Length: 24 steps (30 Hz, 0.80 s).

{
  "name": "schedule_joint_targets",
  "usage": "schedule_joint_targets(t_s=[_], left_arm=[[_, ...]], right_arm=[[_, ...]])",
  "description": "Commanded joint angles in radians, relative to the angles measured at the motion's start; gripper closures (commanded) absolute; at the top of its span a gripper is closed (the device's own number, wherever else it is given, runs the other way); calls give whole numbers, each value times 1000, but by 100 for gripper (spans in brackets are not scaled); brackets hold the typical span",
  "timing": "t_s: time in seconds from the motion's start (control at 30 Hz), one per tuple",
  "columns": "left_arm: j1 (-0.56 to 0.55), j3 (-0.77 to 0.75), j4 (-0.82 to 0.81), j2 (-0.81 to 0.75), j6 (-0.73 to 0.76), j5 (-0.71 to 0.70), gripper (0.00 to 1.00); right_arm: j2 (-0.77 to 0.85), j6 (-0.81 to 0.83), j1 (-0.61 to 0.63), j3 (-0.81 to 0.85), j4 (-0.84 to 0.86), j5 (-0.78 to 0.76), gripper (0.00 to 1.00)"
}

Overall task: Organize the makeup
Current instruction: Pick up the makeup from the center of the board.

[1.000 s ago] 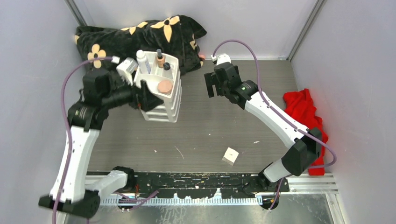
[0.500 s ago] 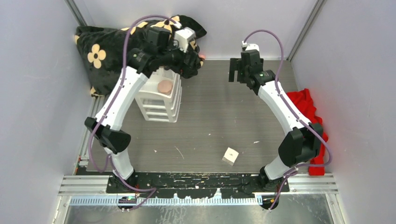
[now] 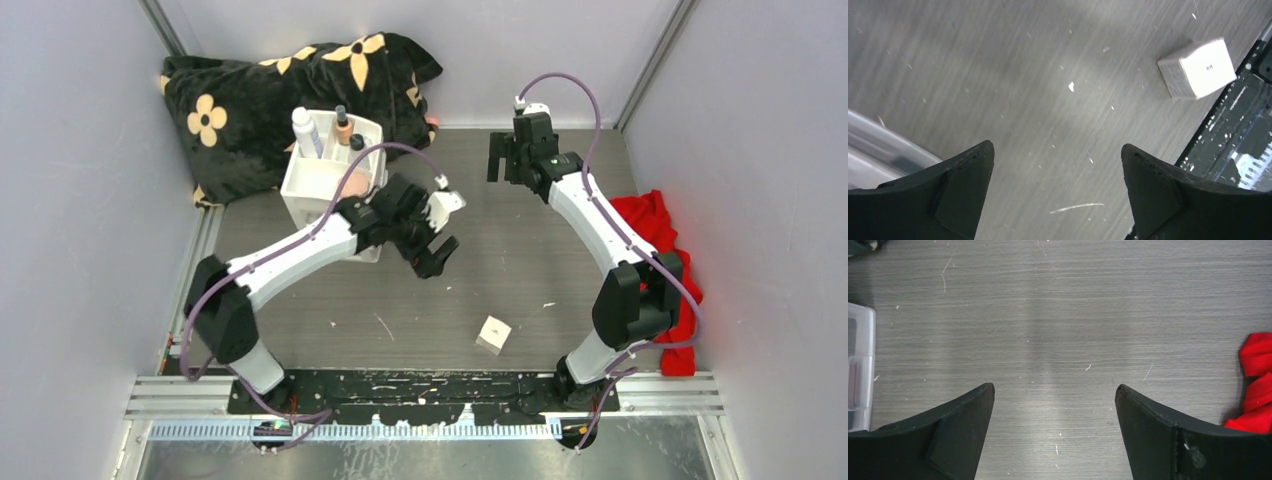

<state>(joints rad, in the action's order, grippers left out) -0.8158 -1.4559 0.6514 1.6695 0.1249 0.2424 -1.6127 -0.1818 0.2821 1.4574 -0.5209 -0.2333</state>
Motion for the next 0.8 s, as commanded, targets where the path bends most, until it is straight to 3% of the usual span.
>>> schedule_joint_targets(t_s=[0.0, 0.27, 0.77], left_arm=[[-55, 159, -267, -192, -150, 5, 4], [-289, 207, -365, -102, -240, -153, 8], [-399, 140, -441, 120, -536, -396, 8]], right_arm=[[10, -10, -3, -8, 55, 7, 5], [-16, -10, -6, 6, 56, 7, 5], [11, -11, -13, -31, 65, 2, 5]])
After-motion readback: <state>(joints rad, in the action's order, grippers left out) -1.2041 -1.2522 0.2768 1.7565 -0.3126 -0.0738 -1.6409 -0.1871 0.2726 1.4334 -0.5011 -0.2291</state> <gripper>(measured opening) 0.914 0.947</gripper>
